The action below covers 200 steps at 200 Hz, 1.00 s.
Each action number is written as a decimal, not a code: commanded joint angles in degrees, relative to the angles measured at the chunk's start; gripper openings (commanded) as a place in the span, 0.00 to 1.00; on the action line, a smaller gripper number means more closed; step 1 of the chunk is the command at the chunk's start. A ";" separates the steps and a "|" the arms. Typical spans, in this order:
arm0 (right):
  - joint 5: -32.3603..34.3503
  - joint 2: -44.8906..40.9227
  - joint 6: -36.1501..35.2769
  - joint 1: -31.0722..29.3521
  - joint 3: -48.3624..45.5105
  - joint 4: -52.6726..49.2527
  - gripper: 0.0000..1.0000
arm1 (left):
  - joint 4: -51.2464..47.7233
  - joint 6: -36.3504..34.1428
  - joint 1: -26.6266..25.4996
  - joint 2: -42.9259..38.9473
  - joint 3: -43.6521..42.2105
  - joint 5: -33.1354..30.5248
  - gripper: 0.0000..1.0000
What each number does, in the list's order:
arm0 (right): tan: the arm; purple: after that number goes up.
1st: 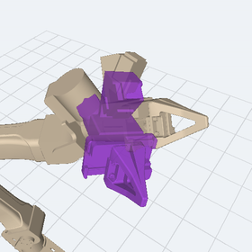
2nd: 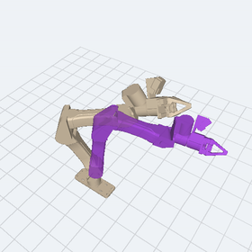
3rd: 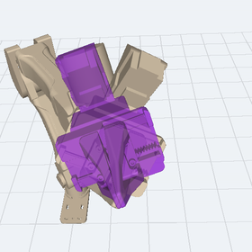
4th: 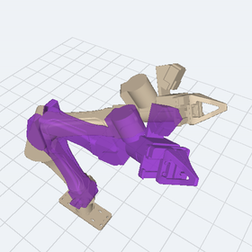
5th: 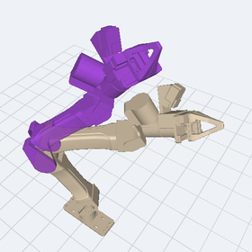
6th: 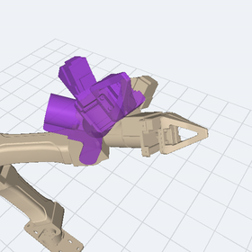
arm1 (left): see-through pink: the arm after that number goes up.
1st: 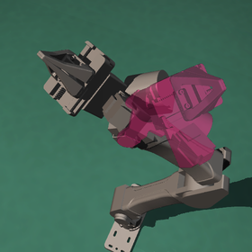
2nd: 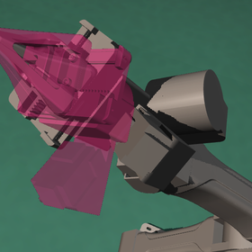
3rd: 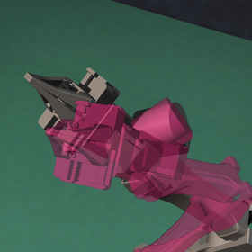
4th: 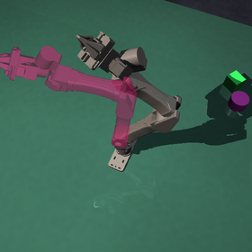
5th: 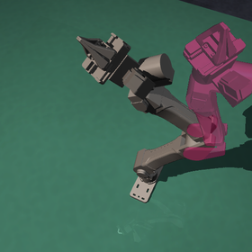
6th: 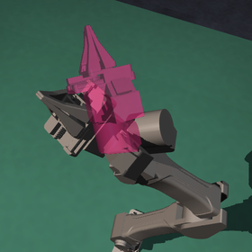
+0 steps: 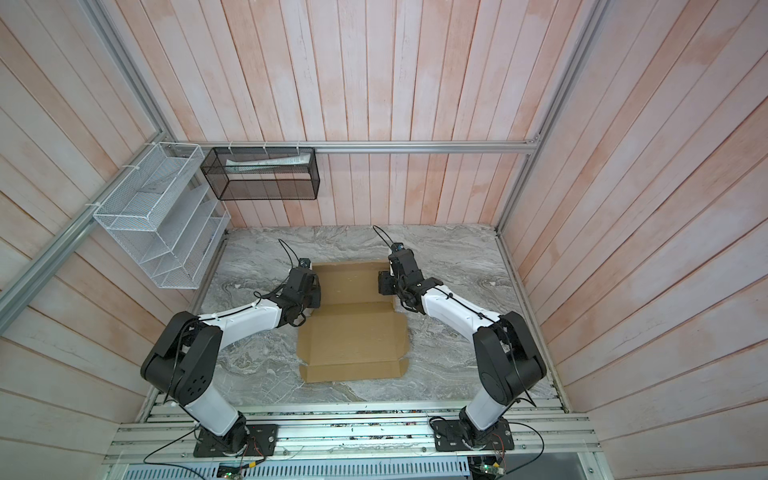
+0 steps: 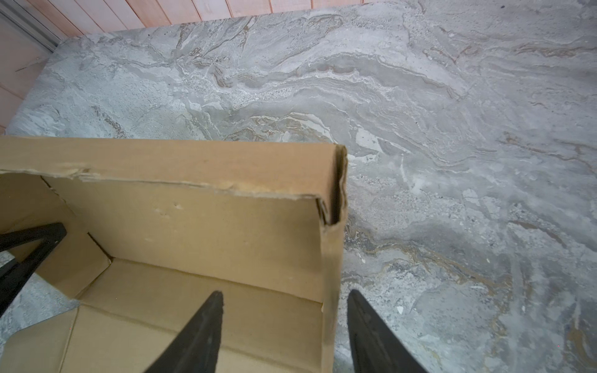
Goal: Fold the paper box
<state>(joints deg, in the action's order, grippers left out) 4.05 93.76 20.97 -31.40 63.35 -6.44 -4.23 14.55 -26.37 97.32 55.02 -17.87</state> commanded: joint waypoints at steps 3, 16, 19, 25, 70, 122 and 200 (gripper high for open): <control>1.36 -1.51 -0.62 0.22 0.01 -2.11 0.62 | -4.55 -2.15 0.57 2.29 2.12 2.41 0.00; 1.53 -3.02 -0.82 0.22 -0.61 -1.94 0.62 | -5.32 -2.73 0.91 2.99 2.65 2.63 0.00; 1.59 -3.37 -0.91 0.20 -0.80 -1.99 0.61 | -5.40 -2.87 1.01 3.18 2.83 2.73 0.00; 1.71 -4.09 -1.05 0.20 -0.99 -2.12 0.61 | -5.80 -2.95 1.21 3.54 3.12 2.86 0.00; -0.45 -7.45 -1.53 0.19 -2.03 -1.31 0.52 | -6.31 -2.52 1.59 5.59 4.20 4.73 0.00; -5.42 -2.52 -2.27 -0.79 0.59 -0.67 0.44 | -5.56 -1.12 1.59 5.83 3.82 6.88 0.00; -7.13 7.47 -4.73 -1.43 6.01 1.04 0.40 | -4.76 -0.83 1.59 6.16 2.33 7.75 0.00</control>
<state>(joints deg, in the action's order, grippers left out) -1.89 98.87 17.91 -32.60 65.95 -6.42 -5.37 13.17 -24.75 100.82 59.48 -13.02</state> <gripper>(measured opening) 0.406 0.067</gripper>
